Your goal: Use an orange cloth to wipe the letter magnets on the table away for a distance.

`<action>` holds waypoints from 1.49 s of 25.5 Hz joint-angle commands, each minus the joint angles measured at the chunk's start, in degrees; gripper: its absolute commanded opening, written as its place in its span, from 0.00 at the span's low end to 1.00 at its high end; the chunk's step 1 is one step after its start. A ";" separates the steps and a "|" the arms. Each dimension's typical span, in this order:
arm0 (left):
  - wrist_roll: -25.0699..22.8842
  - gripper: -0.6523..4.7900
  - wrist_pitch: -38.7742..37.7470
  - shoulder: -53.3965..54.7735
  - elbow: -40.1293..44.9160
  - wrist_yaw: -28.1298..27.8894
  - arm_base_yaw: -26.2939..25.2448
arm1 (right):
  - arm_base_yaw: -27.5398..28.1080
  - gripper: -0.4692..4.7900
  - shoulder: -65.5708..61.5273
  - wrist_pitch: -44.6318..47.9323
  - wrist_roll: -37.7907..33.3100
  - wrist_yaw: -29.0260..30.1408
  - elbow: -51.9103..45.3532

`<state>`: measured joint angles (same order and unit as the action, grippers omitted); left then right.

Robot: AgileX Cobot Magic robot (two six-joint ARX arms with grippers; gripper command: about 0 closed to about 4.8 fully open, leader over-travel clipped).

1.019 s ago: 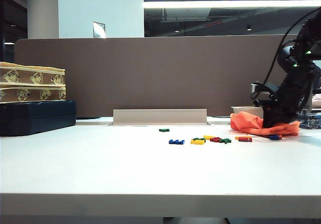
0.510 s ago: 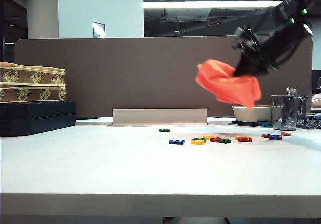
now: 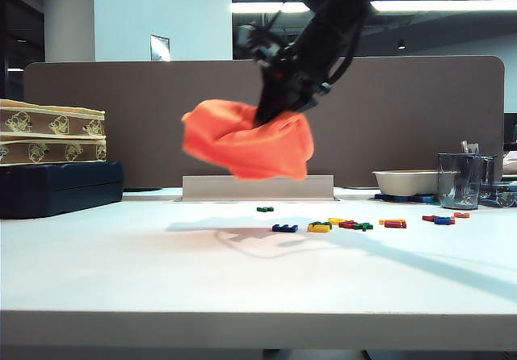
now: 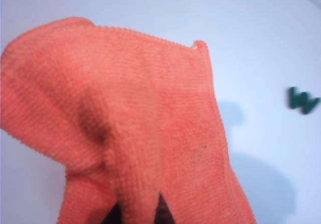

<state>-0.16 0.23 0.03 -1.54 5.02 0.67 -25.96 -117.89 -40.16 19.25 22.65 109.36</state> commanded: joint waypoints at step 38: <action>1.20 0.11 0.48 0.04 -0.33 0.35 -0.04 | 21.99 0.19 -8.37 -0.63 0.26 -16.35 -15.02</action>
<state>1.08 0.19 0.03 -1.54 5.04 0.67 -5.82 -124.36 -34.81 19.55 12.60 95.66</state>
